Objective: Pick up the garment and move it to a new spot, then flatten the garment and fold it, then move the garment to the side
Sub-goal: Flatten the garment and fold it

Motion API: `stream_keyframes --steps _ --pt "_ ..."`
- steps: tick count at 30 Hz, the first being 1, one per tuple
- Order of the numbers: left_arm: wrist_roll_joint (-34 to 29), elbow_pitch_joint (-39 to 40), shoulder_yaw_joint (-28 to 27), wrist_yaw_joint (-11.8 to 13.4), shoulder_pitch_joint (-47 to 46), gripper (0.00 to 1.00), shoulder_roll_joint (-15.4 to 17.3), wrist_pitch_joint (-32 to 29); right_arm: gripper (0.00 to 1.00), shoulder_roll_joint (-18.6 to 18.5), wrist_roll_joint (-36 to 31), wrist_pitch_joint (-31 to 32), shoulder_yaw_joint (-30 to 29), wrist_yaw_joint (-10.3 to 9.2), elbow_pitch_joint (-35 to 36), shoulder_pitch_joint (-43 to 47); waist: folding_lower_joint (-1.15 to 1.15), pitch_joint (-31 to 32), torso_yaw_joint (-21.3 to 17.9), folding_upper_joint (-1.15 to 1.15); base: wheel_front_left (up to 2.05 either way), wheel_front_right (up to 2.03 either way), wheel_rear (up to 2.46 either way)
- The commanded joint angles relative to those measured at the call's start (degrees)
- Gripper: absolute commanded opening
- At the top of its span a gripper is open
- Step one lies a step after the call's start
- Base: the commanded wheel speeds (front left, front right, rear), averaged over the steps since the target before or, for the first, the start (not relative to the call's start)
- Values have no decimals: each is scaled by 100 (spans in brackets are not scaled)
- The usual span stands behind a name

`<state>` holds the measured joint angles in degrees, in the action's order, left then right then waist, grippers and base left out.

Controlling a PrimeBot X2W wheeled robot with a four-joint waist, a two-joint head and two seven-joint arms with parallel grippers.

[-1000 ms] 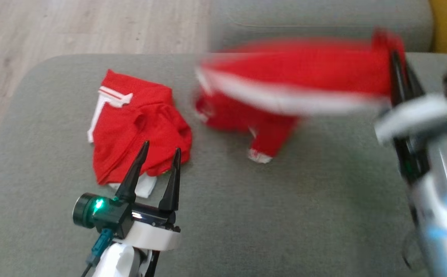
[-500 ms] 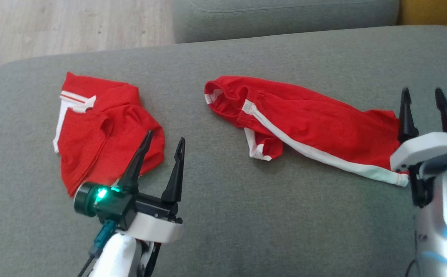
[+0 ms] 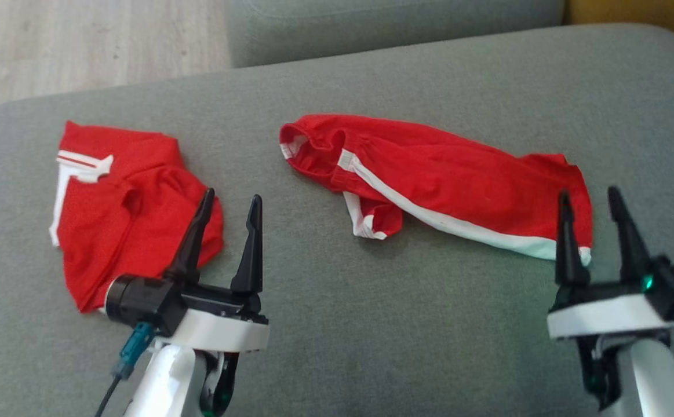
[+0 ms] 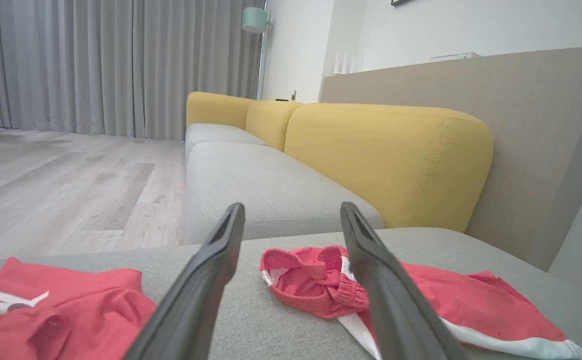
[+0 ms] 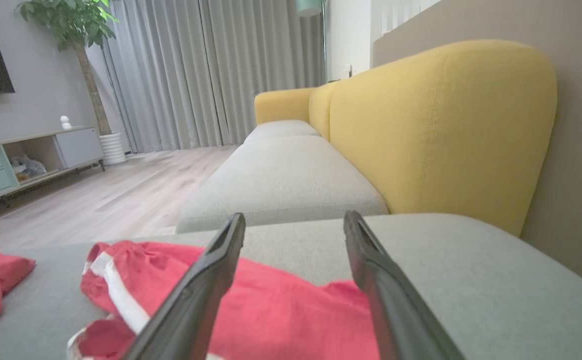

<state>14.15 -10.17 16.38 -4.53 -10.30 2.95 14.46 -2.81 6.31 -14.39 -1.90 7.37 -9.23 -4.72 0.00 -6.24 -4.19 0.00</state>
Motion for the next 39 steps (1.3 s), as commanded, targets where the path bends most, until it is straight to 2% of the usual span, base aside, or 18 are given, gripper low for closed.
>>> stream_keyframes --steps 1,7,11,19,27,36,37,38,39 --pt "14 154 -212 23 -277 100 2 53 100 -9 55 -58 153 12 228 -204 0 -48 -43 0 0 0 0" --pt "16 -26 -145 -29 -478 100 -3 53 100 -8 198 -60 255 12 366 -136 0 -250 -190 0 0 0 0" --pt "-108 -427 80 -129 -896 100 95 -79 100 -8 252 -60 187 12 426 -250 0 -466 -296 0 0 0 0" --pt "-55 -1375 722 -275 -2135 100 314 -1233 100 -8 365 -61 150 12 379 -332 0 -869 -499 0 0 0 0" --pt "657 -1718 1282 -293 -2757 100 458 -1787 100 -7 459 -61 181 12 366 -439 0 -1103 -667 0 0 0 0" --pt "1323 -1999 1350 -295 -3007 100 513 -1972 100 -7 486 -61 199 12 358 -496 0 -1193 -799 0 0 0 0" --pt "1387 -2007 1391 -295 -3017 91 518 -1981 100 -7 487 -61 197 12 351 -496 0 -1195 -811 0 0 0 0" --pt "1440 -1998 1440 -295 -3029 4 533 -1969 100 -7 488 -61 189 12 341 -491 0 -1196 -819 0 0 0 0" --pt "1484 -1985 1484 -295 -3039 0 552 -1938 100 -7 483 -61 180 12 324 -486 0 -1197 -825 0 0 0 0"
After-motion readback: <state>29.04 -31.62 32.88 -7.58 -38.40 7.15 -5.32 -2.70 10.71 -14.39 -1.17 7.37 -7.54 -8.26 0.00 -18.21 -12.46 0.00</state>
